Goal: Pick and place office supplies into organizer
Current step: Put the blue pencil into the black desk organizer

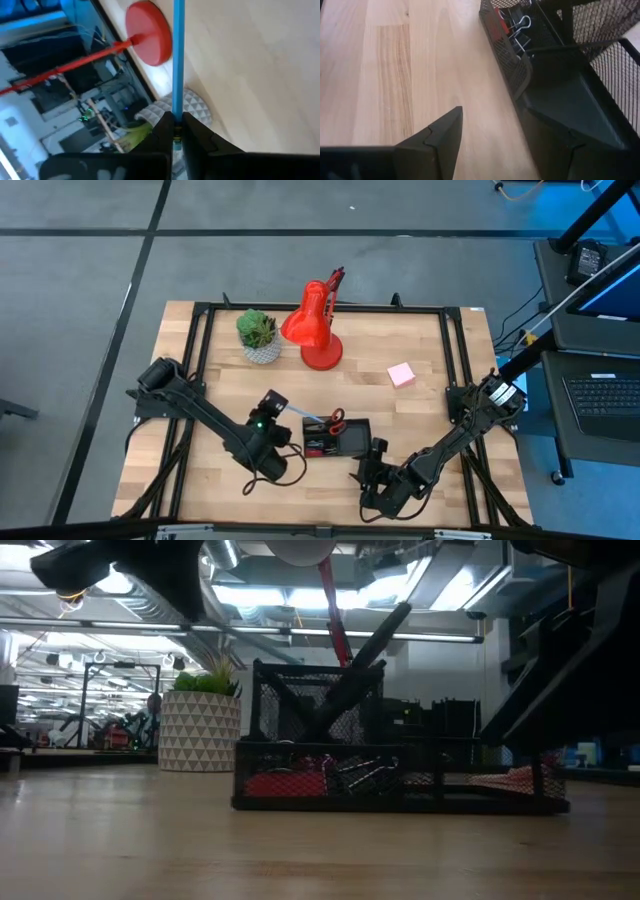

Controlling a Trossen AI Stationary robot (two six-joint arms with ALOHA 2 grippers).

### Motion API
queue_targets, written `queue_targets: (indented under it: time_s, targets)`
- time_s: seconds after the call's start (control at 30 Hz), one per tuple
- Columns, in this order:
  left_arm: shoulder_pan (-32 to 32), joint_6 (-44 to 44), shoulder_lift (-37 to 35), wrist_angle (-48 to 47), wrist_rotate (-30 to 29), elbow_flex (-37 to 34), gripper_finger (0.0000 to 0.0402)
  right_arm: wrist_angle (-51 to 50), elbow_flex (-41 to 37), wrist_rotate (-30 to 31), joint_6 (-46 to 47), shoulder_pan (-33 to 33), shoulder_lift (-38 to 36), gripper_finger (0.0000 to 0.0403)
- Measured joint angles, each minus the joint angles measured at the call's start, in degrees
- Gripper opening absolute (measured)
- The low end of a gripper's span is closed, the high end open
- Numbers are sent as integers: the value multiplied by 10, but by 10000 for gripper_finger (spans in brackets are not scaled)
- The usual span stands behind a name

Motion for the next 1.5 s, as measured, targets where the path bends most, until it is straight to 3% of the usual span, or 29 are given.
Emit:
queue_targets:
  time_s: [0.43,0.93,1.13,1.5]
  targets:
    - [6,52,12,3,-53,21,10,-6,0,0,-2,0,0,211]
    - [15,138,12,3,-72,21,10,-6,0,0,-1,0,0,211]
    - [17,187,12,2,-131,21,10,-5,0,0,0,0,0,211]
    - [16,240,16,3,-180,-4,10,-5,0,0,0,0,0,211]
